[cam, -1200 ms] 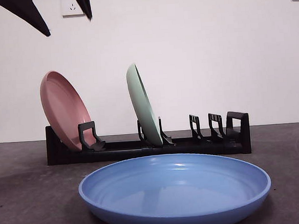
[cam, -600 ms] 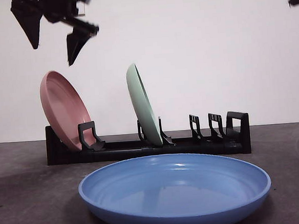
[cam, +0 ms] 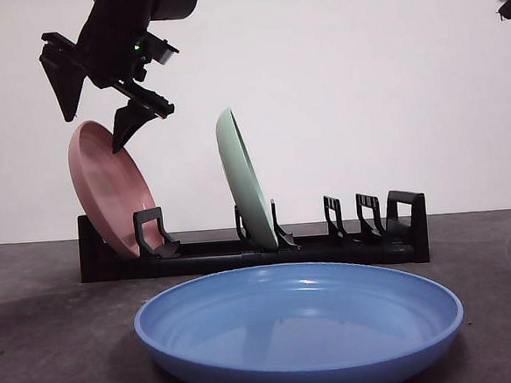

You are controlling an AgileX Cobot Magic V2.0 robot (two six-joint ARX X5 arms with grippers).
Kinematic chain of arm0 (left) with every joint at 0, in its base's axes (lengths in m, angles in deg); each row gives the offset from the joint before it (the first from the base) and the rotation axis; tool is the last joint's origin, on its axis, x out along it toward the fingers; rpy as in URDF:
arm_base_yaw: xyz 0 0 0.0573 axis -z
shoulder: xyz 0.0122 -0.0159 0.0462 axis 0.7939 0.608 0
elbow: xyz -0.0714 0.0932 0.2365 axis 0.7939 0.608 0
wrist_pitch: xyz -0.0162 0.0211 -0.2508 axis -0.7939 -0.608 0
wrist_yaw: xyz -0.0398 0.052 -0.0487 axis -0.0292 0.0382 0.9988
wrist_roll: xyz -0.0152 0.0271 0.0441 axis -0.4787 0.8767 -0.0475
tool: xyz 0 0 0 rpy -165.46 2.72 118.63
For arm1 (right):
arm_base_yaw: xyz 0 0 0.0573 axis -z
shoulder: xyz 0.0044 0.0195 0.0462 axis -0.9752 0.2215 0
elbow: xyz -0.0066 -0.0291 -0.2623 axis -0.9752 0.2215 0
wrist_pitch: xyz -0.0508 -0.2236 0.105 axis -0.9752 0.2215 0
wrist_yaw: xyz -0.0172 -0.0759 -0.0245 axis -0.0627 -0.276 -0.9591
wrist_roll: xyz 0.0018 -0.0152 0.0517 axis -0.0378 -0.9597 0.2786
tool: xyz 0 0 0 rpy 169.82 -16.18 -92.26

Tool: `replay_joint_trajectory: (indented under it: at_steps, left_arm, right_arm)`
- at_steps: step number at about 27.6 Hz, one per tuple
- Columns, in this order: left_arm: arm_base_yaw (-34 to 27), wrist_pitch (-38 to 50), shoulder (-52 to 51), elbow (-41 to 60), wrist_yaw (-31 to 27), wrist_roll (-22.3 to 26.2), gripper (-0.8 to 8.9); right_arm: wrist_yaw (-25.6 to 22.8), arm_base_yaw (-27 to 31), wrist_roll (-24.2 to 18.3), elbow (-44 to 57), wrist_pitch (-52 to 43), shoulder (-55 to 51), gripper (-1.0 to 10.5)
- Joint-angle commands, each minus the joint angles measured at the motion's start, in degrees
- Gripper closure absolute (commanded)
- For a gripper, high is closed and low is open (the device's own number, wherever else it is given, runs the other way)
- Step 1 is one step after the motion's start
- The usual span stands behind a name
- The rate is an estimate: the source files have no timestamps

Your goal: Place the plate

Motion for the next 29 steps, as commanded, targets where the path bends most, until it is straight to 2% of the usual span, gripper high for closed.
replay_joint_trajectory:
  at_steps: [1,5,13,17,29]
  left_arm:
    - [0.22,0.46,1.33,-1.79,-0.42,0.17,5.07]
    - [0.04,0.13,1.33,-1.79,-0.42,0.20,6.27]
    - [-0.46,0.17,1.33,-1.79,-0.42,0.44,7.06]
    - [-0.83,0.09,1.33,-1.79,-0.44,0.42,7.91]
    - [-1.16,0.24,0.68,-1.95,-2.14,1.57,7.99]
  right_arm:
    - [0.24,-0.17,0.63,-0.48,-0.63,0.17,5.8]
    - [0.26,-0.17,0.63,-0.48,-0.63,0.17,5.8]
    - [0.26,-0.17,0.63,-0.48,-0.63,0.15,5.8]
    - [0.26,-0.17,0.63,-0.48,-0.63,0.15,5.8]
    - [0.26,-0.17,0.63,-0.48,-0.87,0.15,5.8]
